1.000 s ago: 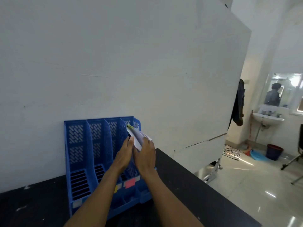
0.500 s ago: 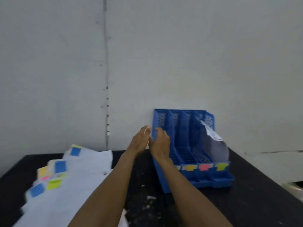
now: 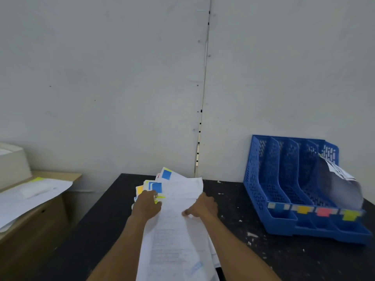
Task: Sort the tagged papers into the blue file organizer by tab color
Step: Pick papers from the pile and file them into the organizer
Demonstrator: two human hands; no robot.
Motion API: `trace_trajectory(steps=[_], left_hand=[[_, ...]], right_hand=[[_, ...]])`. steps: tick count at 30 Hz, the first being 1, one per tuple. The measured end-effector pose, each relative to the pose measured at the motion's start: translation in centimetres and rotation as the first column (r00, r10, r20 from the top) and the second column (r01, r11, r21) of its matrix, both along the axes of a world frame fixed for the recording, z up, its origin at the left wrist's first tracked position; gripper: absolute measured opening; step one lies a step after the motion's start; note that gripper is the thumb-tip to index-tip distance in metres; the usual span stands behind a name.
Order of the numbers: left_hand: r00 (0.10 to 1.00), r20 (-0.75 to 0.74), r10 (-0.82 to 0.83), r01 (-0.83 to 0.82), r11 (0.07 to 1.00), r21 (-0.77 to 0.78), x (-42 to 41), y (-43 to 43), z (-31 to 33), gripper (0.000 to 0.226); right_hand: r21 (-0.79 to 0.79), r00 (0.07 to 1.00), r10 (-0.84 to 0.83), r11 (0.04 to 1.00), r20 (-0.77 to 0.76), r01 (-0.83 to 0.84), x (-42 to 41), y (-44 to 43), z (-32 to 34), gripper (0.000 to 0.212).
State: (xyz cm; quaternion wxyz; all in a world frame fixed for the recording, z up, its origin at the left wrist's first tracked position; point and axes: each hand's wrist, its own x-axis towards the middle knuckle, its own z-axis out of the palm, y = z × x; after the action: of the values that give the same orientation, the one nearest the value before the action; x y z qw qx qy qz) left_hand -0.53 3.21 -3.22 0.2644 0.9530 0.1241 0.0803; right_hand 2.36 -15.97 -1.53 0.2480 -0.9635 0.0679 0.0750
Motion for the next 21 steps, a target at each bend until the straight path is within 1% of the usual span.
trace_trajectory(steps=[4, 8, 10, 14, 16, 18, 21], left_hand=[[1.0, -0.014, -0.007, 0.007, 1.0, 0.013, -1.8, 1.1, -0.9, 0.047], [1.0, -0.027, -0.015, 0.016, 0.999, 0.05, -2.7, 1.0, -1.7, 0.049], [1.0, -0.005, 0.013, -0.013, 0.999, 0.052, -2.6, 0.7, -1.8, 0.047], [0.998, -0.004, 0.061, -0.06, 0.997, 0.057, -2.6, -0.2, -1.4, 0.042], [0.996, -0.006, 0.084, -0.083, 0.994, 0.066, -2.4, -0.6, -1.1, 0.04], [0.996, -0.004, 0.093, -0.093, 0.995, 0.042, -2.2, -1.0, -0.8, 0.038], [0.996, 0.024, 0.088, -0.088, 0.996, -0.005, -2.0, -1.7, -0.3, 0.035]], right_hand=[[0.071, 0.994, -0.079, 0.995, 0.077, 0.074, -0.8, 0.0, -0.6, 0.079], [0.09, 0.974, -0.125, 0.99, 0.191, 0.11, -1.7, -0.5, -0.9, 0.035], [0.092, 0.963, -0.142, 0.988, 0.228, 0.124, -2.0, -0.7, -0.8, 0.023], [0.093, 0.957, -0.135, 0.989, 0.256, 0.115, -2.2, -1.1, -0.3, 0.015], [0.111, 0.946, -0.13, 0.989, 0.299, 0.1, -2.0, -1.4, -0.2, 0.01], [0.138, 0.921, -0.137, 0.986, 0.365, 0.092, -1.8, -1.5, 0.3, 0.016], [0.236, 0.888, -0.133, 0.971, 0.439, 0.029, -1.3, -1.5, 1.0, 0.021]])
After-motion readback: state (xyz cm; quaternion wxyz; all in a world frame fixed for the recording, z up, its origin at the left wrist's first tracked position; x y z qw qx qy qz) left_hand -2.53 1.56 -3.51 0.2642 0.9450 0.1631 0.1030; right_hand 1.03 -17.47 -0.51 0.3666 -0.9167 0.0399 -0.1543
